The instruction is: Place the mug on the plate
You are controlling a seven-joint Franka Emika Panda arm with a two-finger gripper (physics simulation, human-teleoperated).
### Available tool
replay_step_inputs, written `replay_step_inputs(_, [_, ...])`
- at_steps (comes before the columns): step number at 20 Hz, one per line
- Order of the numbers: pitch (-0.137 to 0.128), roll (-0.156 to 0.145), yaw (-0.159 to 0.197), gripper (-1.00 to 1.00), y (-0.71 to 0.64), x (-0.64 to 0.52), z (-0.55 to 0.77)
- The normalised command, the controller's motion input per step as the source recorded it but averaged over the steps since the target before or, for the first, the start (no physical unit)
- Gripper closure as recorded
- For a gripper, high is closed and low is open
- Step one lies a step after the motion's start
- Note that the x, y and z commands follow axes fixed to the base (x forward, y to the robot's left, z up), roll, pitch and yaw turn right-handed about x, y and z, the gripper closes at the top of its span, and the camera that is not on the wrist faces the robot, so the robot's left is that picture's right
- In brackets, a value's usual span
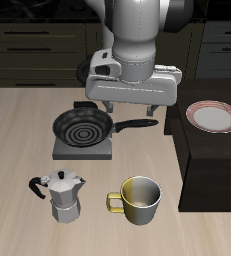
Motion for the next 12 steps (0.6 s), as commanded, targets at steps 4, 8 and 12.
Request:
replay_step_inputs(4, [0.002,-0.011,0.0,-1.0,-0.01,0.22,-0.03])
replay_step_inputs(8, [-0.008,0.003,-0.003,-1.0,-0.02,0.13,-0.01])
replay_step_inputs(12, [-0.019,0.034,0.052,-1.0,0.09,0.15,-0.03])
